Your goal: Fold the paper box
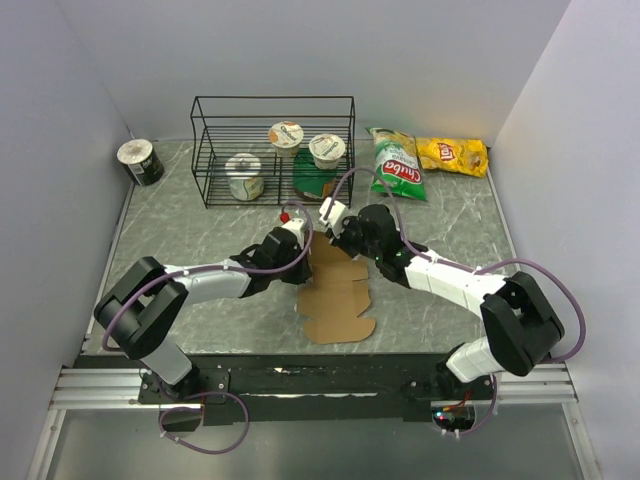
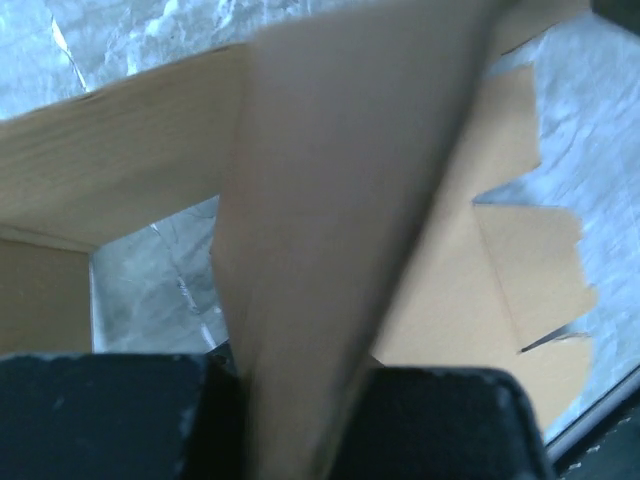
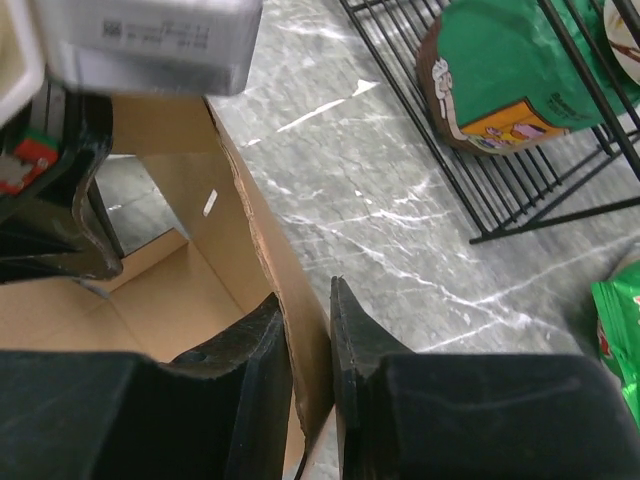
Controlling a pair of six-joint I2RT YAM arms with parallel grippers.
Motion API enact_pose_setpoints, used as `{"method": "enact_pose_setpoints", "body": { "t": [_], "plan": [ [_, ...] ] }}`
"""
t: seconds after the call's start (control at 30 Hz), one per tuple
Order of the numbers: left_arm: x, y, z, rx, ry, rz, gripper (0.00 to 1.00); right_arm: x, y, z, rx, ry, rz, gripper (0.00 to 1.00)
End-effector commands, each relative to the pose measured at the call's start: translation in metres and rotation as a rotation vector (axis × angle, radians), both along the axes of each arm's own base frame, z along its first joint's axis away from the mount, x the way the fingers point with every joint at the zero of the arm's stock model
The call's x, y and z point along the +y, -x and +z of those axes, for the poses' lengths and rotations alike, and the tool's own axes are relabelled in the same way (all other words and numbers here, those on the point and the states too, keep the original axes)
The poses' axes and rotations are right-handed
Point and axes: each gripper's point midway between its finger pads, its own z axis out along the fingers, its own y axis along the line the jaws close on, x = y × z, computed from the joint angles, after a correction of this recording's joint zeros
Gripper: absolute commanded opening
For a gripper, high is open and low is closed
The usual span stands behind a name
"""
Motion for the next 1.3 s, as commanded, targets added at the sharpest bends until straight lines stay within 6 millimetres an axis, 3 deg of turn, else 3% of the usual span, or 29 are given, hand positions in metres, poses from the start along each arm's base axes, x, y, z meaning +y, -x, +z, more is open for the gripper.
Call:
{"method": "enact_pose_setpoints", "body": {
  "t": [0.0, 0.1, 0.23, 0.27, 0.33, 0.4, 0.53, 0.57, 0.63, 0.67, 0.8, 0.87, 1.03, 1.07, 1.13, 1.17, 1.23, 1.27],
  "plan": [
    [-0.031, -0.008, 0.033, 0.017, 0.181, 0.057, 0.01, 0.007, 0.007, 0.012, -0.052, -0.039, -0.004, 0.24],
    [-0.029, -0.009, 0.033, 0.013, 0.176, 0.076, 0.04, 0.002, 0.006, 0.011, -0.055, -0.038, -0.03, 0.24],
    [-0.018, -0.007, 0.036, -0.006, 0.134, 0.082, 0.29, -0.003, 0.004, 0.006, -0.034, -0.021, -0.065, 0.2],
    [-0.014, -0.005, 0.044, -0.026, 0.133, 0.083, 0.41, -0.005, 0.003, 0.005, -0.03, -0.016, -0.076, 0.18],
    [-0.008, -0.001, 0.049, -0.054, 0.112, 0.057, 0.5, -0.007, 0.002, 0.005, -0.033, -0.011, -0.092, 0.19],
    [-0.003, 0.003, 0.061, -0.091, 0.108, 0.034, 0.66, -0.008, 0.001, 0.006, -0.041, -0.011, -0.097, 0.2],
    [0.013, 0.015, 0.076, -0.15, 0.092, -0.001, 0.81, -0.012, -0.001, 0.008, -0.058, -0.001, -0.112, 0.2],
    [0.016, 0.018, 0.092, -0.187, 0.115, -0.005, 0.88, -0.014, -0.001, 0.011, -0.065, -0.002, -0.117, 0.2],
    [0.033, 0.015, 0.099, -0.237, 0.087, 0.03, 0.94, -0.015, -0.001, 0.013, -0.076, -0.001, -0.12, 0.2],
    [0.039, 0.015, 0.115, -0.277, 0.113, 0.038, 0.97, -0.016, 0.0, 0.012, -0.076, -0.001, -0.118, 0.2],
    [0.075, -0.003, 0.144, -0.362, 0.146, 0.149, 0.99, -0.018, 0.0, 0.012, -0.088, 0.015, -0.114, 0.2],
    [0.097, -0.022, 0.157, -0.391, 0.175, 0.232, 0.96, -0.019, 0.0, 0.013, -0.102, 0.019, -0.109, 0.2],
    [0.131, -0.074, 0.162, -0.397, 0.221, 0.349, 0.96, -0.026, -0.001, 0.011, -0.138, 0.051, -0.136, 0.2],
    [0.133, -0.087, 0.142, -0.353, 0.196, 0.361, 0.96, -0.025, 0.0, 0.014, -0.149, 0.048, -0.135, 0.21],
    [0.136, -0.108, 0.139, -0.338, 0.196, 0.352, 0.99, -0.026, 0.001, 0.014, -0.163, 0.059, -0.136, 0.21],
    [0.129, -0.115, 0.115, -0.278, 0.177, 0.319, 1.0, -0.024, 0.004, 0.014, -0.168, 0.062, -0.13, 0.21],
    [0.119, -0.13, 0.109, -0.276, 0.177, 0.276, 0.97, -0.023, 0.005, 0.014, -0.171, 0.065, -0.126, 0.22],
    [0.112, -0.133, 0.085, -0.219, 0.167, 0.244, 0.95, -0.023, 0.006, 0.013, -0.174, 0.071, -0.129, 0.22]
  ]
}}
